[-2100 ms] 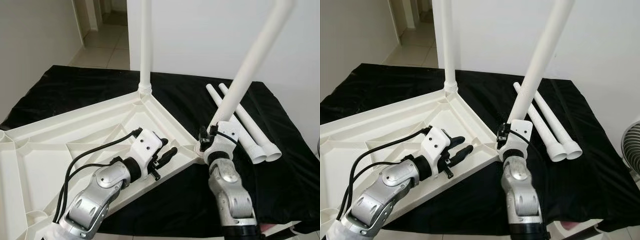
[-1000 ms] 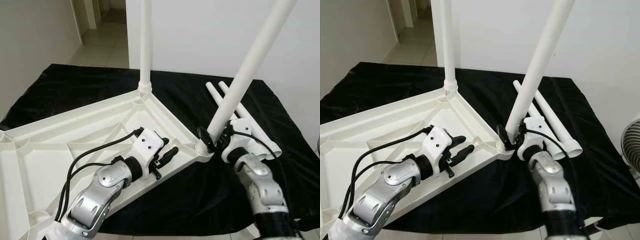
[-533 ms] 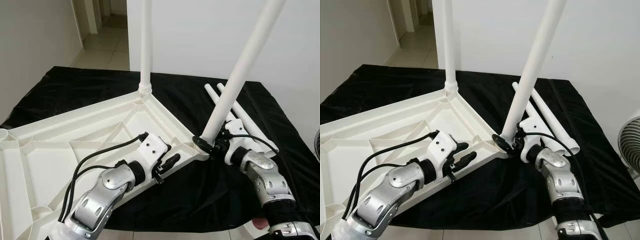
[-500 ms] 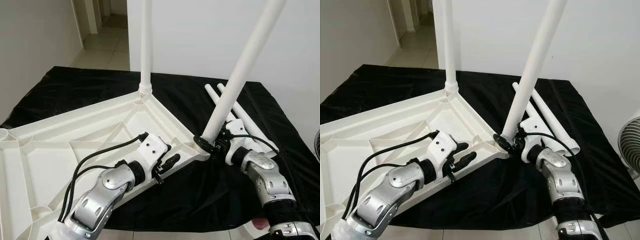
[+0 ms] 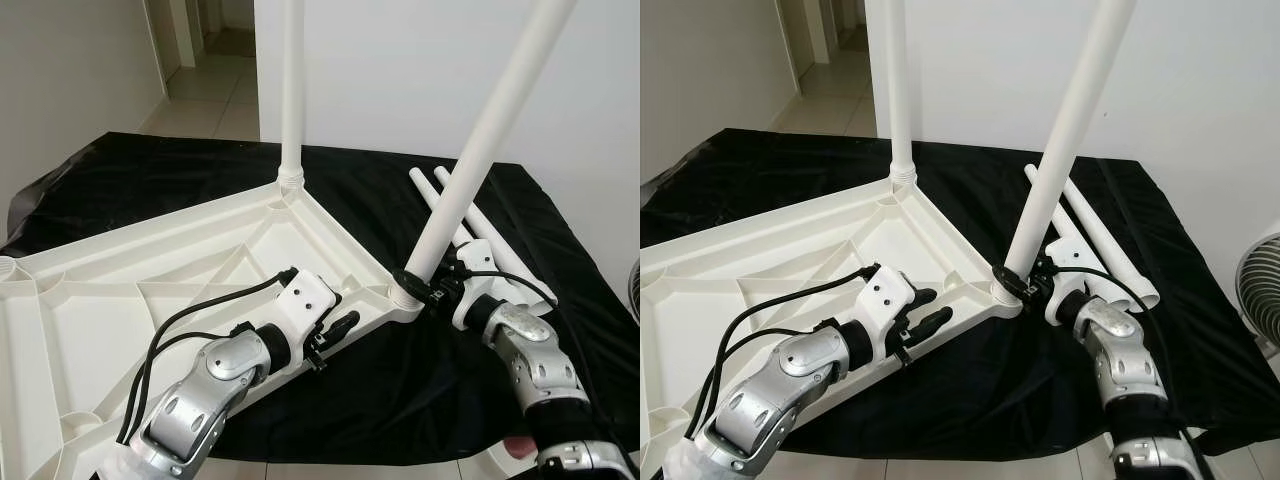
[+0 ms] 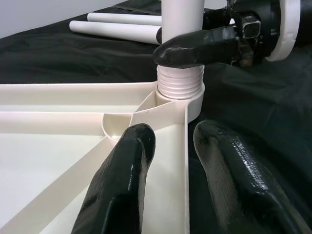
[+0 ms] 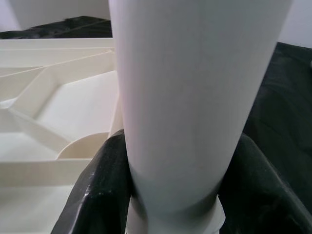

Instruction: Building children table

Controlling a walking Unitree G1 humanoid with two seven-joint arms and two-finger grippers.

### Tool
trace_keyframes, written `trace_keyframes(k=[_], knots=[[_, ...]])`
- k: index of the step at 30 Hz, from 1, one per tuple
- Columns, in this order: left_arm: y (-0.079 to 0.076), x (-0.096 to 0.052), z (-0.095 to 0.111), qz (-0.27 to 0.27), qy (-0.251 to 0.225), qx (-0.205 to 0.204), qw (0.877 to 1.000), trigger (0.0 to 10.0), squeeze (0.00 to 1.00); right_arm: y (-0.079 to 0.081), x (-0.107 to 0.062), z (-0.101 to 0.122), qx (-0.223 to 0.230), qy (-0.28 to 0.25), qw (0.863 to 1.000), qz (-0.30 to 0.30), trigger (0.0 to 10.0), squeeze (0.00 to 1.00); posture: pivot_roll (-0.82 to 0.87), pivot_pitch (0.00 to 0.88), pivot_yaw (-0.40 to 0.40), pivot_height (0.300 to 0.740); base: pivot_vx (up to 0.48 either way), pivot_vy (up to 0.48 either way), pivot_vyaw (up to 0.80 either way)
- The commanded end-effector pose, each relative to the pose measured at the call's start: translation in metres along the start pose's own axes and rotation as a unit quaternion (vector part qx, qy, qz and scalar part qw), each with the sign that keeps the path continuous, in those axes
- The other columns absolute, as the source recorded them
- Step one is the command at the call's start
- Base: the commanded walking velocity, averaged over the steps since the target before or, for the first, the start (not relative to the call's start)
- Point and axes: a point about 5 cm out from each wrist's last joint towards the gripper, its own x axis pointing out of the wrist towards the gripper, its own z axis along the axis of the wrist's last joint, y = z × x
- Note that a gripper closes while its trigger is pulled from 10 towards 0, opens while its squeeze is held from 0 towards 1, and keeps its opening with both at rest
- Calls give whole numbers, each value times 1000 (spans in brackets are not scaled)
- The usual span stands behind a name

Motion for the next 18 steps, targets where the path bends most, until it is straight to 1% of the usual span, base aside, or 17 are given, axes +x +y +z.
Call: trace_keyframes(k=[1, 2, 3, 6, 8, 9, 11, 14, 15, 17, 18], knots=[[-3, 2, -3, -25, 12, 2, 1000, 10000, 0, 7, -3, -13, 23, 24, 999, -26, 10000, 0, -29, 50, -24, 740, 0, 0, 0], [-3, 2, -3, -23, 12, 1, 1000, 10000, 0, 11, -4, -13, 24, 23, 999, -34, 10000, 0, -30, 51, -24, 740, 0, 0, 0], [-3, 2, -3, -23, 12, 1, 1000, 10000, 0, 11, -4, -13, 24, 23, 999, -34, 10000, 0, -30, 51, -24, 740, 0, 0, 0], [-1, 2, -3, -22, 13, 0, 1000, 10000, 0, 28, -7, -12, 38, 10, 997, -72, 10000, 0, -40, 56, -19, 740, 0, 0, 0], [-1, 2, -3, -23, 14, -2, 1000, 10000, 0, 38, -8, -12, 58, 6, 993, -105, 10000, 0, -46, 58, -15, 740, 0, 0, 0], [-1, 2, -3, -23, 14, -2, 1000, 10000, 0, 38, -8, -12, 58, 6, 993, -105, 10000, 0, -46, 58, -15, 740, 0, 0, 0], [-4, 3, -4, -26, 14, -5, 1000, 10000, 0, 49, -7, -13, 83, 6, 982, -170, 10000, 0, -51, 62, -10, 740, 0, 0, 0], [-7, 4, -4, -29, 15, -9, 999, 10000, 0, 58, -5, -11, 97, 4, 968, -233, 10000, 0, -51, 67, -8, 740, 0, 0, 0], [-7, 4, -4, -29, 15, -9, 999, 10000, 0, 58, -5, -11, 97, 4, 968, -233, 10000, 0, -51, 67, -8, 740, 0, 0, 0], [-8, 3, -5, -30, 16, -10, 999, 10000, 0, 67, -3, -10, 112, 6, 964, -242, 10000, 0, -48, 67, -9, 740, 0, 0, 0], [-8, 3, -5, -30, 16, -10, 999, 10000, 0, 67, -3, -10, 112, 6, 964, -242, 10000, 0, -48, 67, -9, 740, 0, 0, 0]])
